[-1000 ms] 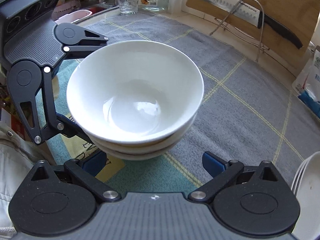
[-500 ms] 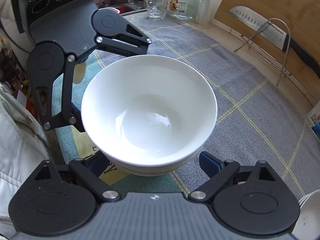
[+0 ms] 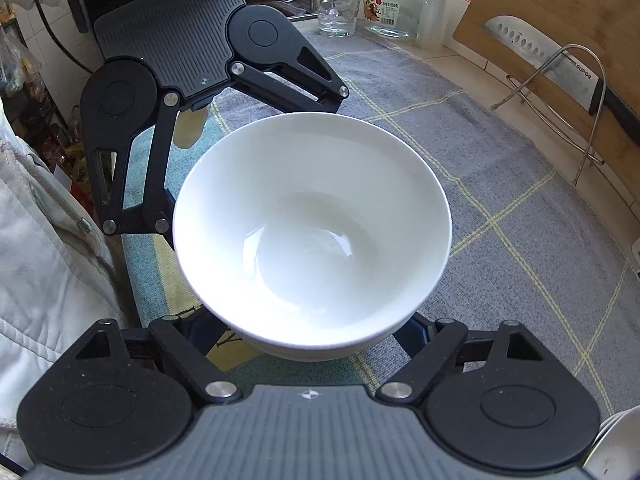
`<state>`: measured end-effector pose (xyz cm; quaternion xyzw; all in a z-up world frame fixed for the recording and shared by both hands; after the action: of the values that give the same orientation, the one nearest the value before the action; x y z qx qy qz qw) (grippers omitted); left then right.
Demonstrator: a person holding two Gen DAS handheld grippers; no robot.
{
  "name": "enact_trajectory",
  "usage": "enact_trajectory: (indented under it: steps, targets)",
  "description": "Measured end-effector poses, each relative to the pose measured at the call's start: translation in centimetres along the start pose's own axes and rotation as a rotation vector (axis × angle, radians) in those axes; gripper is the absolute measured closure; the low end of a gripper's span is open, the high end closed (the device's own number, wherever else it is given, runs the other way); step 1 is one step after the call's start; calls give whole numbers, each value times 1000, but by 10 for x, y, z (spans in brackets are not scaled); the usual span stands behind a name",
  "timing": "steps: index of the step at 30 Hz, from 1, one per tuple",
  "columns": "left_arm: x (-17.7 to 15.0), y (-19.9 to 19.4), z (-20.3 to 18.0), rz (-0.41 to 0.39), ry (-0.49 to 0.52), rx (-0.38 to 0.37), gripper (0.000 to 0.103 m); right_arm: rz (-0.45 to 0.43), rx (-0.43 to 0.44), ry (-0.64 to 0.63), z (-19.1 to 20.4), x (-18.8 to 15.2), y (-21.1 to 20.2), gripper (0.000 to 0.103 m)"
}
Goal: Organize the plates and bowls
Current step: 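Lift and carry the bowl stack with both tools over the plate stack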
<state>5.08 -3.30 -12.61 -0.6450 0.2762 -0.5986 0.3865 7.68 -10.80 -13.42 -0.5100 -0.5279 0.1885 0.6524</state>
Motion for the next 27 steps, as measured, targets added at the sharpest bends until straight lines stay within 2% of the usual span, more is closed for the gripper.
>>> enact_trajectory:
  steps: [14,27]
  targets:
    - [1,3,3,2,-1,-36,20,17,12,-1,-2,1,2,13]
    - [0,3,-1,-14,16,-15,19,21,2,12,0,2,2,13]
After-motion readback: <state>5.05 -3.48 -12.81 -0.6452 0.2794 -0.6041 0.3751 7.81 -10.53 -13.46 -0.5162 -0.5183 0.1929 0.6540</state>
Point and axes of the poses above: each gripper's, at about its wrist camera, not at the fingertips, and y roughly the way its jaws point, z to its left, x to its top, the point moved 6 cm from there along y, roughly the way its jaws point, and after that the axes turned 6 degrees about -y, right-handed, at the moved point
